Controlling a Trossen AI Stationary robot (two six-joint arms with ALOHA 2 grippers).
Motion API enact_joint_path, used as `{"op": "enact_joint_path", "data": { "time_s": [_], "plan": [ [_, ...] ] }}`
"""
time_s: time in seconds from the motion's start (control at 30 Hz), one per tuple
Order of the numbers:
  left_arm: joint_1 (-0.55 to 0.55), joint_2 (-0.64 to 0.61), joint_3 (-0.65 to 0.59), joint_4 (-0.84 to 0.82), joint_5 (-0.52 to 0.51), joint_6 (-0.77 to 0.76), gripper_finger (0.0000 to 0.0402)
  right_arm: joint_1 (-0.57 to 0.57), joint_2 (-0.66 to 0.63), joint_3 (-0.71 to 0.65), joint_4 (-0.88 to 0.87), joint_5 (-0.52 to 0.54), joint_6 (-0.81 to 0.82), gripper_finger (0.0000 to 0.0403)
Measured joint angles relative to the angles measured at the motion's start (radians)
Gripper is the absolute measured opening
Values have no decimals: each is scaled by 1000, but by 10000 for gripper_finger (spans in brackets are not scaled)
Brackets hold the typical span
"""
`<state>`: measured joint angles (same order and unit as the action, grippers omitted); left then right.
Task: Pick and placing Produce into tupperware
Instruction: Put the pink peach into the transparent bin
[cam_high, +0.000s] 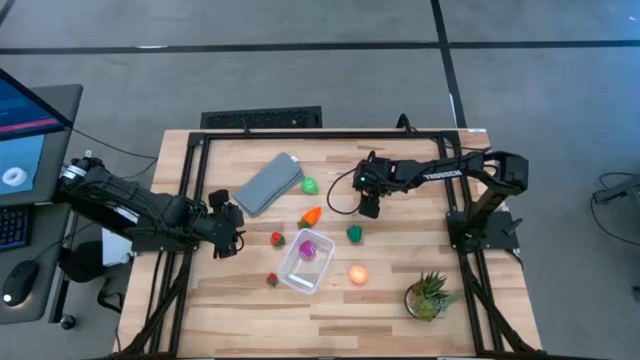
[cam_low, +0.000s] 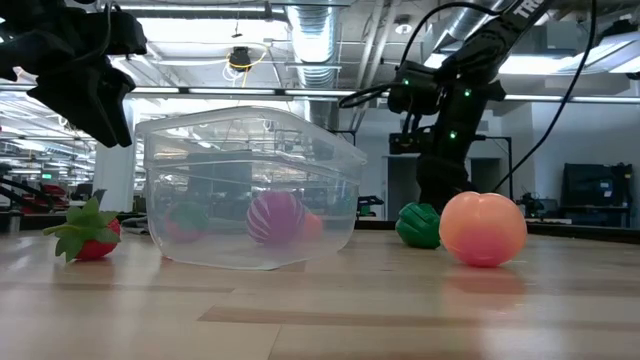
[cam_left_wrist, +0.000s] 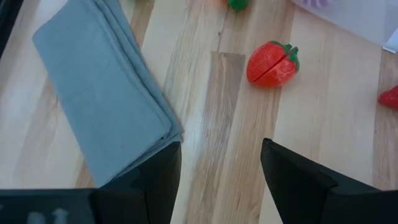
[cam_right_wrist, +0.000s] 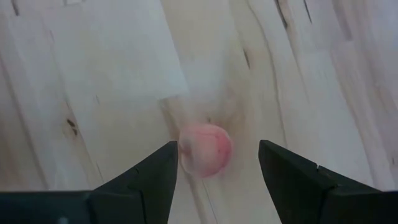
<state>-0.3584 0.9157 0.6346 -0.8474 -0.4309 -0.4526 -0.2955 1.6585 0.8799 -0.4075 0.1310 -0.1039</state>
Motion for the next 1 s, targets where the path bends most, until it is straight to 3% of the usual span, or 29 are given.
{"op": "enact_joint_path", "data": {
  "time_s": [1.0],
  "plan": [
    [0,0,0,0,0,-6,210,0,-1,0,0,-3,25,249]
  ]
}}
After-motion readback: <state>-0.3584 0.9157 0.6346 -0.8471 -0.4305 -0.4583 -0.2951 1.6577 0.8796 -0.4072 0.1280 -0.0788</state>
